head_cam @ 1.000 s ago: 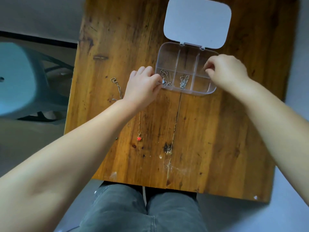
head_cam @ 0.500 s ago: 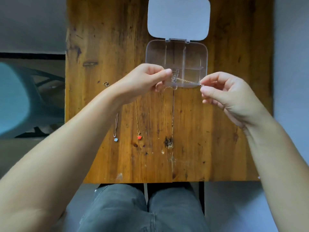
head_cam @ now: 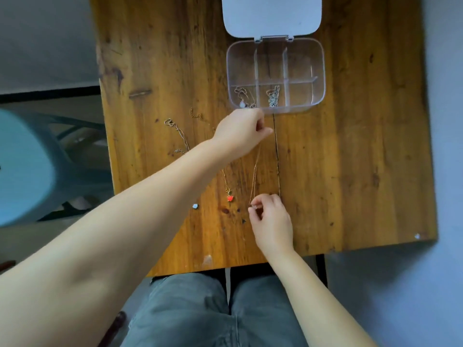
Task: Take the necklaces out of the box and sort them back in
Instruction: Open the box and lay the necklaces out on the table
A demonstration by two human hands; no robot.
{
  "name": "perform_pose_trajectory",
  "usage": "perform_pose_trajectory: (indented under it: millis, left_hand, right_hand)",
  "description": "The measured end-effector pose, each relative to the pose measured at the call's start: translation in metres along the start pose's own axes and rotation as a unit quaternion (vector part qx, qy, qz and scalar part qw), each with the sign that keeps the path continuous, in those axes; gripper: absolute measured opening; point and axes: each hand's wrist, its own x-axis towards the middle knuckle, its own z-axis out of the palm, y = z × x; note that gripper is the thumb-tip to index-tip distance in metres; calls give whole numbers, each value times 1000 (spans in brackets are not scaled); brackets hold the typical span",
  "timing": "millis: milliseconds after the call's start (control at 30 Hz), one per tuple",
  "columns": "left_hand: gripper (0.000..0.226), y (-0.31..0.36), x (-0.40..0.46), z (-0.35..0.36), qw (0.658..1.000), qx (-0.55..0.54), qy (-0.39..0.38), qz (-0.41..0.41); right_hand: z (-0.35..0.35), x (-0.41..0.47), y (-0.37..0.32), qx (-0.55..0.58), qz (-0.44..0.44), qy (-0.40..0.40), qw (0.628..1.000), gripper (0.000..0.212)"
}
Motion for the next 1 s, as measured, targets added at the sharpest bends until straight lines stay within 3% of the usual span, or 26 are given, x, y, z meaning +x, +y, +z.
perform_pose_trajectory:
  millis: [133,233,400,467,600,733,1000]
  left_hand:
    - [19,-5,-3,22,980,148,33,130]
    - [23,-16,-3,30,968,200,11,152]
    - [25,-33,-15,24,975,135,39,170]
    - [21,-39,-24,19,985,89,91,120]
    - [35,-45,-28,10,982,-19,189,-10]
    - [40,-42,-15,7,981,-2,194,-18]
    - [30,-44,-2,9,975,14,217,-33]
  right_hand:
    - [5,2,1,-51,-32,1,998,12]
    - [-11,7,-3,-26,-37,-28,999,17]
    - [-72,63,-37,51,-99,70,991,12]
    - [-90,101,-60,29,-143,74,986,17]
    - [-94,166,-101,-106,-212,-19,971,29]
    - [-85,193,-119,-263,-226,-150,926,27]
    - [-84,217,-140,-376,-223,-262,861,16]
